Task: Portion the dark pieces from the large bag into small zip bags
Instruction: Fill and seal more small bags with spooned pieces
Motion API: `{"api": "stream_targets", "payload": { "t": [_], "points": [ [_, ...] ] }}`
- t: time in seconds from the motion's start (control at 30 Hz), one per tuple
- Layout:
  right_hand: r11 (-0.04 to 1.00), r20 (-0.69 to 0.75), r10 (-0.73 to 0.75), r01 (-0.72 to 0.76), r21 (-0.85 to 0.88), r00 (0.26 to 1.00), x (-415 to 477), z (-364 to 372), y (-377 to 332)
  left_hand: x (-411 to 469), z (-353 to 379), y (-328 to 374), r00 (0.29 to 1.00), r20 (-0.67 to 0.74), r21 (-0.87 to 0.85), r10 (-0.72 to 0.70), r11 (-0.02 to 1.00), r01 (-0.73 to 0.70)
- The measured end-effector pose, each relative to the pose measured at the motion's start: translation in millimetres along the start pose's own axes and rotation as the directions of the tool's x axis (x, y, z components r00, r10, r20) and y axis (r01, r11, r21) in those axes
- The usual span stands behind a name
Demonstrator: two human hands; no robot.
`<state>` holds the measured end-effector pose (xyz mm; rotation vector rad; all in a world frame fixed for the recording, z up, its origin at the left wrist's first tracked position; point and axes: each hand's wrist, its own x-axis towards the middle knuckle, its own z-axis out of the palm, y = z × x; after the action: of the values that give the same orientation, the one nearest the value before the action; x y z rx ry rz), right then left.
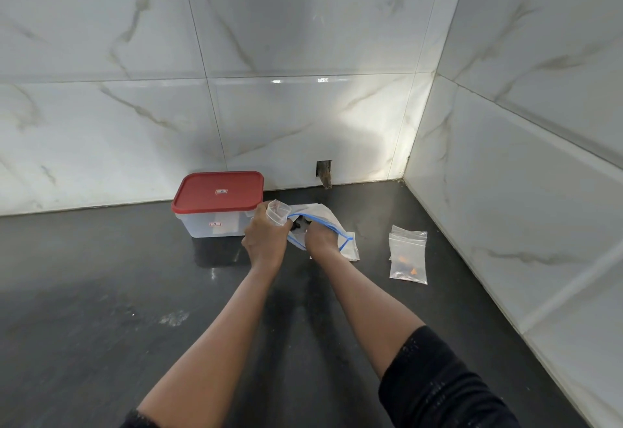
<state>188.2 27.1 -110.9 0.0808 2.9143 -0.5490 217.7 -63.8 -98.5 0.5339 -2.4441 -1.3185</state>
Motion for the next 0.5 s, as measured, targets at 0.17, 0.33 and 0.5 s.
{"api": "stream_targets", "payload": {
  "t": [0.17, 0.33, 0.5],
  "points": [
    [0.992, 0.048, 0.052, -0.057, 0.109, 0.997, 0, -5, -3, 4, 3, 5, 0.999, 0.002, 0.004, 0.046, 0.999, -0.046],
    [0.974, 0.082, 0.082, -0.098, 0.203, 0.993, -5, -11, -3, 4, 7, 5, 0.999, -0.002, 0.015, 0.043, 0.999, -0.043],
    [0.972, 0.025, 0.078, -0.081, 0.220, 0.997, -6, -10, -3, 5, 3, 4, 1.000, -0.015, 0.029, 0.020, 0.999, -0.020]
  ]
}}
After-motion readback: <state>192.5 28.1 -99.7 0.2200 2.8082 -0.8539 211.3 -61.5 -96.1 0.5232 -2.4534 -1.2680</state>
